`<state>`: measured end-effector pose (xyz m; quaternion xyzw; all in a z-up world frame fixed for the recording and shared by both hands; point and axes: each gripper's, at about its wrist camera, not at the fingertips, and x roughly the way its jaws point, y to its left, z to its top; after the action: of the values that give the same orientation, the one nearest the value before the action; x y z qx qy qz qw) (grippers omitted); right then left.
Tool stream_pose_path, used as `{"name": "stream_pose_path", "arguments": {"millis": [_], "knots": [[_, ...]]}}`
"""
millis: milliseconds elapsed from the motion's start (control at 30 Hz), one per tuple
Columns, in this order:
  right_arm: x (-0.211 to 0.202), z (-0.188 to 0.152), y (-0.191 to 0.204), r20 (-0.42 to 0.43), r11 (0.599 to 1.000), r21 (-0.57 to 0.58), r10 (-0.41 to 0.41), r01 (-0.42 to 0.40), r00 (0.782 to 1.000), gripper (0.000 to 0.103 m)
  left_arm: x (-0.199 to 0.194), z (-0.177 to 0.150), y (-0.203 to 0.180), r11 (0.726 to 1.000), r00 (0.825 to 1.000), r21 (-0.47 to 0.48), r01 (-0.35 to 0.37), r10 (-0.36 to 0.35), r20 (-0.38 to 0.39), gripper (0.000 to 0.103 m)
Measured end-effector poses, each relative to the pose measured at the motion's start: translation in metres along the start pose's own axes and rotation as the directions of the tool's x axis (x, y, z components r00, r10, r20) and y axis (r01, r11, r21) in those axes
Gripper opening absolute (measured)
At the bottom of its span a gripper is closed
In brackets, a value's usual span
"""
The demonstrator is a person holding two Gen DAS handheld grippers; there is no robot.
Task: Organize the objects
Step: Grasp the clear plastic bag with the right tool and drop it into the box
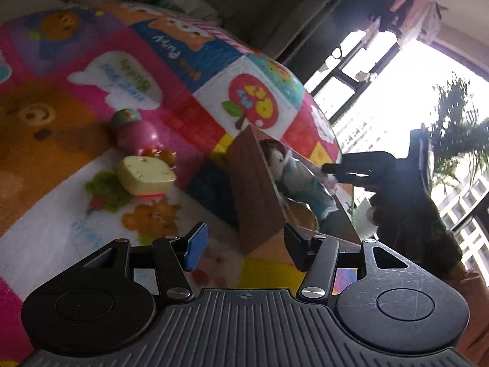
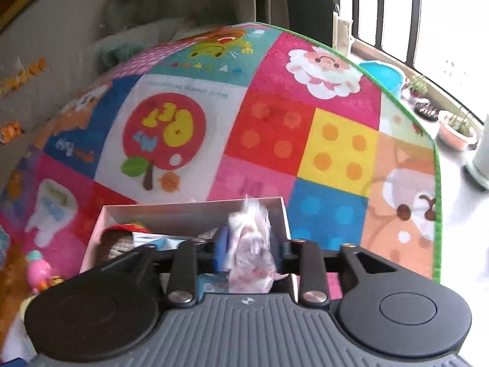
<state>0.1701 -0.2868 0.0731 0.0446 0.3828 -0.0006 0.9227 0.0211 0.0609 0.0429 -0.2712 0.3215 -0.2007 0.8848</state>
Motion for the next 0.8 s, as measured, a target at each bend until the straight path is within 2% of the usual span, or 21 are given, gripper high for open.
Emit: {"name": "stream_pose_path", "arguments": {"millis": [100,233,400,500,567,667,733,800], "knots": [[-0.012,0.005,0.003,0.029,1.000,0.004,0.009,-0.010,1.000,0.031,-0.001,-0.001,0.014,0.999,1.000,-0.046,-0.008,0.008,0.011,0.060],[-0.008,0.011,0.005,-0.014,0.995,0.073,0.062,-0.061,0.998,0.025,-0.001,-0.004,0.020,0.997,1.000,-0.070,0.012,-0.012,0.007,0.059],[0.035,0.000,0.004,-0.122,0.987,0.160,0.028,-0.008,0.992,0.025,-0.010,-0.006,0.014,0.999,1.000,-0.032,0.019,-0.019,0.003,0.059],[0.040,-0.005,0.002,-0.124,0.986,0.165,0.017,0.004,0.992,0.025,-0.016,-0.008,0.011,1.000,1.000,0.001,-0.006,0.006,-0.002,0.059],[0.026,-0.005,0.002,-0.096,0.988,0.155,0.019,-0.004,0.995,0.025,-0.020,-0.010,0.010,1.000,1.000,0.019,-0.024,0.024,-0.001,0.059],[-0.022,-0.014,0.006,0.024,0.996,0.078,0.047,-0.049,0.999,0.026,-0.026,-0.013,0.006,0.998,0.999,0.037,-0.048,0.047,0.007,0.059],[-0.057,-0.031,0.012,0.081,0.995,0.016,0.095,-0.097,0.992,0.036,-0.028,-0.015,0.002,0.997,0.998,0.057,-0.057,0.056,0.011,0.059],[-0.088,-0.055,0.016,0.098,0.986,-0.034,0.164,-0.162,0.981,0.048,-0.030,-0.020,-0.008,0.992,0.997,0.102,-0.071,0.071,0.007,0.059]]}}
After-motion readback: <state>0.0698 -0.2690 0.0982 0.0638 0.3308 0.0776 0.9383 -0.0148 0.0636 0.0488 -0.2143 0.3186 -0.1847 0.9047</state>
